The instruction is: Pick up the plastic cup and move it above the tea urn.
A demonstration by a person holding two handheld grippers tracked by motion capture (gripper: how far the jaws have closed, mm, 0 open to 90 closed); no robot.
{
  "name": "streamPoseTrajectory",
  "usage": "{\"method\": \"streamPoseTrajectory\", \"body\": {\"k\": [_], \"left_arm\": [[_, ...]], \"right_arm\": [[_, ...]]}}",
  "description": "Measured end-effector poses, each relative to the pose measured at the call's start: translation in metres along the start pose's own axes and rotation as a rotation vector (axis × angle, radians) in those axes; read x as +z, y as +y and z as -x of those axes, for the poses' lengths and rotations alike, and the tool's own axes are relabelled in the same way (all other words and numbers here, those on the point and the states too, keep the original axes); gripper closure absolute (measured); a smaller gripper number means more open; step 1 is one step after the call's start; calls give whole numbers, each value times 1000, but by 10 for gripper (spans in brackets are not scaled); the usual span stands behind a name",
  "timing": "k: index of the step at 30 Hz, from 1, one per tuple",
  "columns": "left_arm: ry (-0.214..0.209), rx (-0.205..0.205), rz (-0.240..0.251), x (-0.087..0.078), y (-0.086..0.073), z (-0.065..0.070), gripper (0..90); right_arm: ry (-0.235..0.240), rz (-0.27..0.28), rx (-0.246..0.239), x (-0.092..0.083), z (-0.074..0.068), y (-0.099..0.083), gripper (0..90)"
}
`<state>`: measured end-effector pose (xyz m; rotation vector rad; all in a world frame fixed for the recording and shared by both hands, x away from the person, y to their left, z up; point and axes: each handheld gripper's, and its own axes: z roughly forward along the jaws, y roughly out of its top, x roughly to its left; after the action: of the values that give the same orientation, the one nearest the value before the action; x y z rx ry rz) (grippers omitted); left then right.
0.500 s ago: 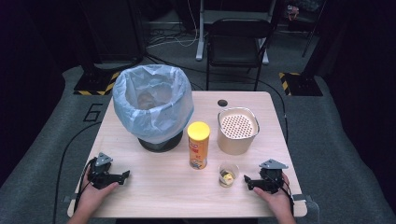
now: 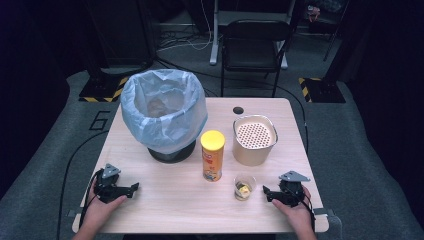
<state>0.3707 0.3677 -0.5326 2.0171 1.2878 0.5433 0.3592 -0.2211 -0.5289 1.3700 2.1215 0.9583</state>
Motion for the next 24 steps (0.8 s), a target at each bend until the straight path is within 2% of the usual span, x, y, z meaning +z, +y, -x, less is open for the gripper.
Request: {"method": "streamPoseTrajectory", "body": {"k": [4,5,6,9,11,13,16,21,24], "left_arm": [[-2,1,-8,-1,0,0,7],[2,2,3,0,0,0,7],[-2,5,-9,-1,0,-1,7],[-8,4,-14,-2,0,0,7],[-7,6,-14,-2,0,-1,7],[-9,3,-15,-2,0,0,7],[-8,2,-14,-2,0,0,7],[-7,6,-16,-2,0,-1,7],[-7,8,-16,-2,0,-1,7]], "right_arm": [[-3,0,1,-1,1,0,174],[-3,-3,6,-1,0,0,180],[-2,-2,4,-2,1,0,188],[2,-7,23,-4,3,0,201],[-14,-14,28,-5,4,0,201],[-30,-11,9,-8,5,1,212],[-1,17,66,-16,6,3,268],[9,41,72,-30,6,10,286],[19,54,63,-39,3,15,345]]}}
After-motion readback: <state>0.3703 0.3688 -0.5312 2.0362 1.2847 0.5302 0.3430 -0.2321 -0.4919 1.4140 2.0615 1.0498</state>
